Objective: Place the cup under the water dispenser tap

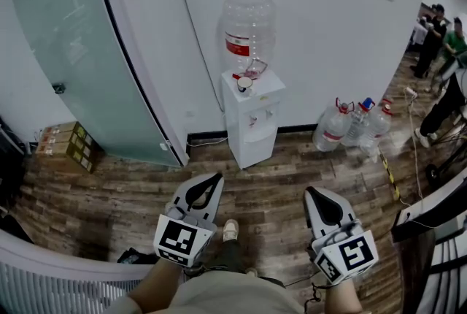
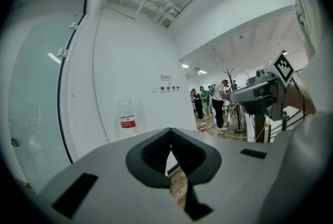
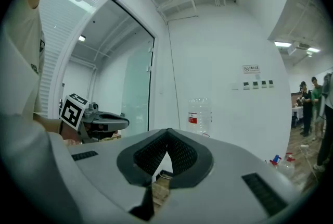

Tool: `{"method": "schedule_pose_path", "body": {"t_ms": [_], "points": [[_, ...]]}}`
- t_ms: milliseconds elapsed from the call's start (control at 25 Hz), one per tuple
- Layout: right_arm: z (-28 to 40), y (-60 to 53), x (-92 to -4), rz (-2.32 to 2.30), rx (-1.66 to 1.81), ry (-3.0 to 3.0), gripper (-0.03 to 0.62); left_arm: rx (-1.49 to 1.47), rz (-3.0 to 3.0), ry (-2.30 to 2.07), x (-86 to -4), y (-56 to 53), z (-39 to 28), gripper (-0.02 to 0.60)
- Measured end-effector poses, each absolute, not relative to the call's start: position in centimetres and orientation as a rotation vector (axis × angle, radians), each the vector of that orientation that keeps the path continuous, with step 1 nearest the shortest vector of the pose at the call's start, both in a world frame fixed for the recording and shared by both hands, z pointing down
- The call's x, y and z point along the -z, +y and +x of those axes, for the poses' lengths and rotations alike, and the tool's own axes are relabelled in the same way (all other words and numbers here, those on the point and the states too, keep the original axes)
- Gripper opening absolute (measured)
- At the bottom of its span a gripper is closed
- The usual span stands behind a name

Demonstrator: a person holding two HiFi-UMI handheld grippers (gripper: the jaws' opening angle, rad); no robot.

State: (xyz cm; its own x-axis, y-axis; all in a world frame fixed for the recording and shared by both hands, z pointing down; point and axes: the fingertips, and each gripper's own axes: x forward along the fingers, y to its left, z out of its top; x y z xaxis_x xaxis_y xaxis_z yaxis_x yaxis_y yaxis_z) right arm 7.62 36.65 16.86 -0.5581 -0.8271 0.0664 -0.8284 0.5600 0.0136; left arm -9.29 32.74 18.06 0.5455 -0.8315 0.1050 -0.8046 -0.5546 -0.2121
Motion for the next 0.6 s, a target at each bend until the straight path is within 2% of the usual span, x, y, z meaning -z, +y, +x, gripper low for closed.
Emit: {"method": "schedule_pose_path", "body": {"t_ms": [600], "points": [[6.8, 24.3, -20.1, 1.437, -0.095, -2.685, 0.006, 0.274, -2.699, 1.401, -20.8, 20.4, -9.7, 0.006]]}}
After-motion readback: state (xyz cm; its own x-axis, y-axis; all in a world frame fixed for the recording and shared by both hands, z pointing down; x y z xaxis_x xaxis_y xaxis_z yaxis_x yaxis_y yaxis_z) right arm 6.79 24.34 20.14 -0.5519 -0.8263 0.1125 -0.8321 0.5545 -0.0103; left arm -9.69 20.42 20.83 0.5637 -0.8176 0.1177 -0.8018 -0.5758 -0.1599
